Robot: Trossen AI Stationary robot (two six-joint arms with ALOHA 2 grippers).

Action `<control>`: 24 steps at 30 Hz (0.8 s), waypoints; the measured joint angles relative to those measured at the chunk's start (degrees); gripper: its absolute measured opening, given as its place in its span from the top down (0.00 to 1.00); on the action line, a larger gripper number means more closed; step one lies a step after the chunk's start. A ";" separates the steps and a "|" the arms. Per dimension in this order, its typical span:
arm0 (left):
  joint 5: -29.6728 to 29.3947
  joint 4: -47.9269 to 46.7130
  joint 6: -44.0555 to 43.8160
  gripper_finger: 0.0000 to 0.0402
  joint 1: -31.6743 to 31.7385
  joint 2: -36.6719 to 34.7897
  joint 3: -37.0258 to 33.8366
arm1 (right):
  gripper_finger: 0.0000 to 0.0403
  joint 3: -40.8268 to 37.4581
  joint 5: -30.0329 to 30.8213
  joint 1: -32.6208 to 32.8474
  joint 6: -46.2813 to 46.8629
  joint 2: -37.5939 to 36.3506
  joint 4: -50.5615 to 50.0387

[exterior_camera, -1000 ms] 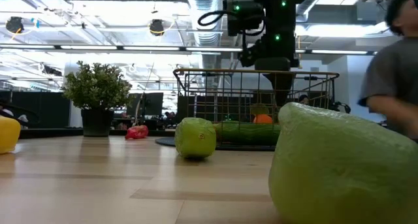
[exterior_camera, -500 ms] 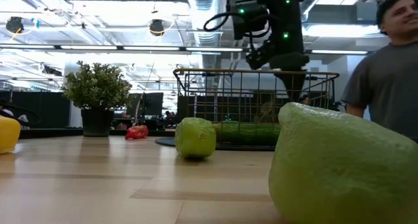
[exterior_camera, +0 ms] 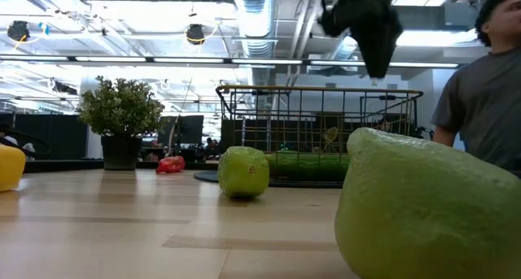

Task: Build produce basket
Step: Put the dark red chili pepper into the wire basket

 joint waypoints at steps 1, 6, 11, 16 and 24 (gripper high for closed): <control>0.00 -0.02 0.16 0.46 0.00 0.00 0.00 | 0.52 -0.67 0.49 0.74 2.72 -1.60 0.08; -0.04 -0.14 0.77 0.46 0.00 0.00 -0.55 | 0.54 -6.74 3.51 6.84 20.17 -12.25 -0.08; 0.11 -0.37 0.84 0.46 0.00 0.09 -0.70 | 0.55 -14.77 4.66 14.16 37.97 -20.00 0.19; 0.18 -0.39 1.08 0.46 0.00 0.15 -0.70 | 0.52 -24.80 4.82 18.99 49.84 -23.02 6.29; 1.53 -0.60 1.08 0.46 0.00 0.15 -0.72 | 0.45 -38.62 4.73 15.76 56.41 -23.35 16.05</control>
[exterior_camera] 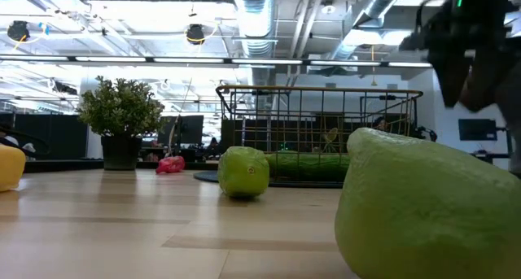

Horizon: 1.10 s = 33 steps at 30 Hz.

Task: Build produce basket
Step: Put the dark red chili pepper into the wire basket

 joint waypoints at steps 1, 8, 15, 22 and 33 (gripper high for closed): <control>0.00 -0.01 0.00 0.46 0.00 0.00 0.00 | 0.44 -1.00 -0.02 -1.25 -0.72 0.03 0.50; 1.21 0.01 -0.04 0.46 0.00 0.00 0.01 | 0.39 -6.10 -0.10 -11.89 -11.14 -0.04 6.75; 1.57 0.03 -0.97 0.46 0.00 0.00 0.00 | 0.39 -10.54 -3.16 -22.68 -23.23 -0.14 18.95; 1.47 0.44 -1.18 0.46 0.00 0.00 0.01 | 0.39 -10.82 -4.77 -29.47 -32.04 -0.04 19.29; -0.48 0.75 -1.18 0.46 0.15 0.00 0.02 | 0.39 -10.84 -7.96 -32.85 -38.77 -0.37 19.89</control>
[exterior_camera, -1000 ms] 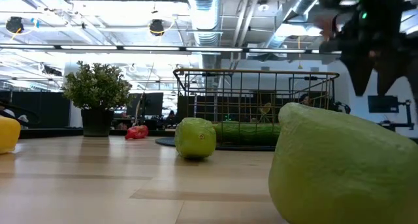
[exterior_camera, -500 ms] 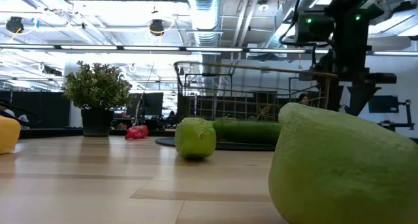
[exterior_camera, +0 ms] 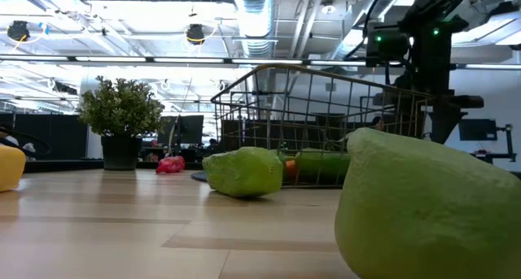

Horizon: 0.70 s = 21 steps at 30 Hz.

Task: Build produce basket
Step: Put the dark red chili pepper into the wire basket

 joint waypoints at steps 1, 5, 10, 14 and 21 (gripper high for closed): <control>0.00 0.00 0.00 0.46 0.28 0.00 0.00 | 0.39 -0.02 -0.52 0.03 -0.47 -0.21 -0.28; 0.33 -0.05 0.02 0.46 1.26 0.00 -0.01 | 0.39 -0.07 -3.60 0.36 -1.97 -2.10 -4.33; 2.03 -0.20 0.02 0.46 2.84 -0.02 -0.02 | 0.39 -0.07 -4.55 2.85 -1.70 -5.68 -11.85; 3.08 -0.27 0.04 0.46 3.71 -0.02 0.00 | 0.39 -0.07 -4.65 6.47 1.41 -9.04 -13.38; 4.15 -0.30 0.13 0.46 4.24 0.12 -0.01 | 0.39 -0.07 -1.24 9.31 1.62 -11.18 -12.88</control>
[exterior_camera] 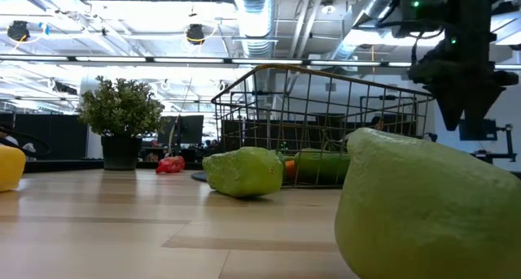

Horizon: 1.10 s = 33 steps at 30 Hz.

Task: Build produce basket
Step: Put the dark red chili pepper into the wire basket

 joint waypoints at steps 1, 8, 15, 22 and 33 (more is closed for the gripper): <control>0.31 -0.01 0.02 0.46 0.00 -0.01 0.01 | 0.39 0.00 0.00 -0.47 -1.01 0.25 -0.22; 1.39 0.01 -0.07 0.46 0.00 0.01 -0.01 | 0.39 -1.93 1.23 -8.81 1.64 0.70 1.80; 3.85 0.06 -0.12 0.46 0.00 0.01 0.01 | 0.40 -8.87 -6.18 -16.24 2.58 1.00 18.85; 5.44 0.07 -0.15 0.46 0.00 0.01 -0.01 | 0.50 -12.22 -8.61 -19.32 5.57 1.17 27.18; 5.41 0.00 1.22 0.46 0.00 0.01 0.00 | 0.57 -12.35 -7.59 -20.27 4.22 1.31 25.63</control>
